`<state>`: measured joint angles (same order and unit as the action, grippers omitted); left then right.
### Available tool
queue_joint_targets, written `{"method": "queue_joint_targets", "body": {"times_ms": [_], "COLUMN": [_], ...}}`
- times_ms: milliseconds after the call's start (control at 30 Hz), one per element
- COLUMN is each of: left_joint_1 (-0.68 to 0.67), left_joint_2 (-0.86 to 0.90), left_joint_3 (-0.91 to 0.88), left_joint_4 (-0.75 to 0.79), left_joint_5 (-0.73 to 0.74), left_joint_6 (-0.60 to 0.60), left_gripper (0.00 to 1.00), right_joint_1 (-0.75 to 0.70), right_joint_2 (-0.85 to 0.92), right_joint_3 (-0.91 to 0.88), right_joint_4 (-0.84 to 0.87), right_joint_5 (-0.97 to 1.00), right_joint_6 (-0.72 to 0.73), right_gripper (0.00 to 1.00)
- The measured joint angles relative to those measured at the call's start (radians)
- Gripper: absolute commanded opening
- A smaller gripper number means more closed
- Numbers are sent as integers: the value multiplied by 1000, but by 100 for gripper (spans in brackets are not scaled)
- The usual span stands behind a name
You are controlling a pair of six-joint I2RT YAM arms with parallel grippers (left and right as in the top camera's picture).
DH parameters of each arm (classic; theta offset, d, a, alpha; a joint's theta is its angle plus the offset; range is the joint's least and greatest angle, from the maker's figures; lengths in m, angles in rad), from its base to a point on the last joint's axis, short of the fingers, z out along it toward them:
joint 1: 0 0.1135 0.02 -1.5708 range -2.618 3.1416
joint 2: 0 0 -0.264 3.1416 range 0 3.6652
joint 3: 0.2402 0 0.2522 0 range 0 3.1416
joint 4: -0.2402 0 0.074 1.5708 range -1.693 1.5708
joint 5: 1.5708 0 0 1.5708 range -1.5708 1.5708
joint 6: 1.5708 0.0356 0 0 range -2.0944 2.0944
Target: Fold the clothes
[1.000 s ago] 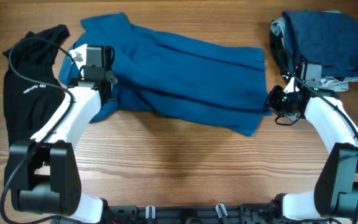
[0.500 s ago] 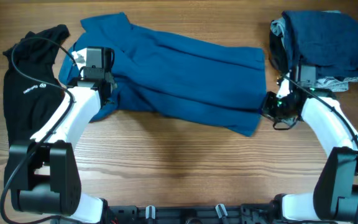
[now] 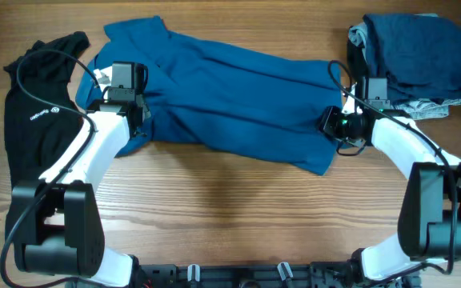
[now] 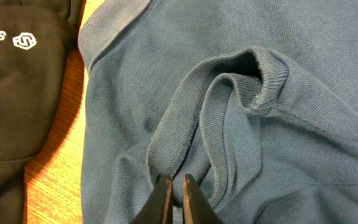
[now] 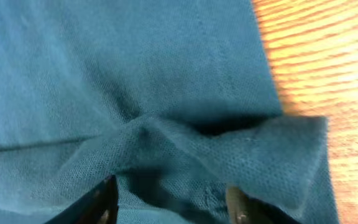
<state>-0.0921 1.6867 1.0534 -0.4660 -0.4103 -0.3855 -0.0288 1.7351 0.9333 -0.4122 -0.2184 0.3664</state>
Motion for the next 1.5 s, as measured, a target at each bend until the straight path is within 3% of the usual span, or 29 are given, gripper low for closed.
{"method": "queue_joint_targets", "body": {"times_ms": [167, 500, 633, 667, 700, 900, 1000, 1033, 1067, 1133, 1233, 1367, 1500], "left_joint_1": [0, 0, 0, 0, 0, 0, 0, 1, 2, 9, 47, 89, 89], "left_joint_2": [0, 0, 0, 0, 0, 0, 0, 0, 0, 0, 0, 0, 0], "left_joint_3": [0, 0, 0, 0, 0, 0, 0, 0, 0, 0, 0, 0, 0], "left_joint_4": [-2, -17, -17, -17, -17, -17, -30, -52, -63, -86, -82, 48, 24], "left_joint_5": [0, 0, 0, 0, 0, 0, 0, 4, 18, 90, 231, 270, 325], "left_joint_6": [0, 0, 0, 0, 0, 0, 13, 27, 32, 54, 72, 85, 89], "left_gripper": [10, 11, 11, 10, 10, 10, 35, 56, 64, 70, 69, 45, 47], "right_joint_1": [0, 35, 35, 35, 35, 34, 32, 32, 32, 32, 32, 32, 32], "right_joint_2": [-11, 25, 25, 25, 26, 29, 4, -34, -51, -60, -60, -60, -60], "right_joint_3": [24, 19, 27, 26, 25, 63, 147, 164, 169, 171, 171, 171, 171], "right_joint_4": [-59, -27, -93, -116, -124, -198, -269, -274, -277, -285, -286, -282, -283], "right_joint_5": [60, 119, 124, 126, 127, 126, 126, 126, 126, 126, 126, 126, 126], "right_joint_6": [-14, -8, -6, -4, -1, 3, -2, -6, -6, -9, -10, -10, -10], "right_gripper": [52, 50, 24, 10, 4, 4, 4, 4, 4, 4, 4, 4, 4]}}
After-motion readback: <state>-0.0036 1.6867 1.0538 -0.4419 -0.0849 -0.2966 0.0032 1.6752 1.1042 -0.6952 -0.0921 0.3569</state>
